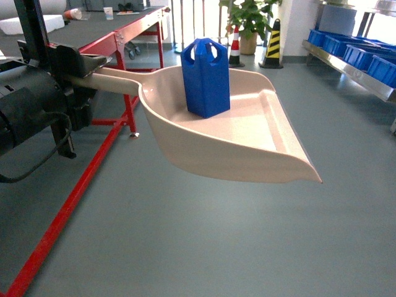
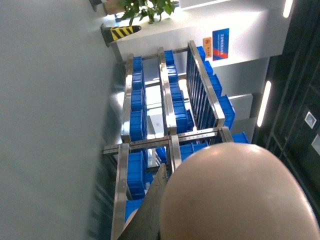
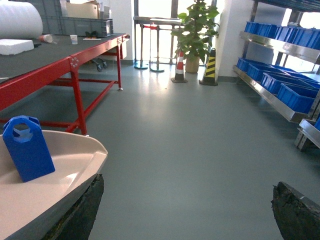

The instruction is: Place part in tray to right shelf

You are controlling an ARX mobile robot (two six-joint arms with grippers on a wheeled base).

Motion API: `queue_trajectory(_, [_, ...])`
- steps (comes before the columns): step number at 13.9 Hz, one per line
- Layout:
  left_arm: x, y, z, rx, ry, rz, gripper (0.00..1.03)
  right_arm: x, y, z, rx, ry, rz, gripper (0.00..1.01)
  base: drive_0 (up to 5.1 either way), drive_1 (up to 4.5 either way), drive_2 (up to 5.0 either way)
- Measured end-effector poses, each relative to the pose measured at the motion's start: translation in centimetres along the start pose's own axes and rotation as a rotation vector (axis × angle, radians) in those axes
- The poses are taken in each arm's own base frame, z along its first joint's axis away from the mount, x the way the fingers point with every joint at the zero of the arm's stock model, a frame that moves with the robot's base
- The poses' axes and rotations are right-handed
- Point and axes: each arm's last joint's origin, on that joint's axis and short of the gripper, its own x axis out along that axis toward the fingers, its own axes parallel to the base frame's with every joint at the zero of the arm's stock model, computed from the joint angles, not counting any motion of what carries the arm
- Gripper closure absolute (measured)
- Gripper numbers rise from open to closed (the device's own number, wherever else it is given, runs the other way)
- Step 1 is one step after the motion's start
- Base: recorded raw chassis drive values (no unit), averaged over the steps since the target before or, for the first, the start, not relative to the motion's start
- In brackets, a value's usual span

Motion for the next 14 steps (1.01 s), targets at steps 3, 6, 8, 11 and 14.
queue_trajectory(3, [0.00,0.03,-0.02,-0.001,0.005,0.003,0.89,0.01,0.00,0.00,0.000,0.000,0.000,0.03,0.0,4.35,-4.3])
queue_trajectory(6, [0.00,-0.02,0.00,0.000,0.001,-0.002,0.89,0.01,-0.01,-0.04,-0.001,0.003,0.000,0.03,0.0,4.35,-4.3])
queue_trajectory(8, [0.00,0.05,-0.07,0.000,0.008,0.004,0.89,0.00,0.01,0.00,0.000,0.000,0.002,0.03,0.0,4.35,-4.3])
queue_trajectory(11, [0.00,-0.03,0.00,0.000,0.001,-0.003,0.89,-0.01,0.00,0.03,0.001,-0.003,0.001,0.03,0.0,4.35,-4.3])
queue_trajectory(14, [0.00,-0.01,-0.01,0.000,0.003,-0.001,0.89,-0.02,0.01,0.04,0.001,-0.003,0.002,0.03,0.0,4.35,-4.3])
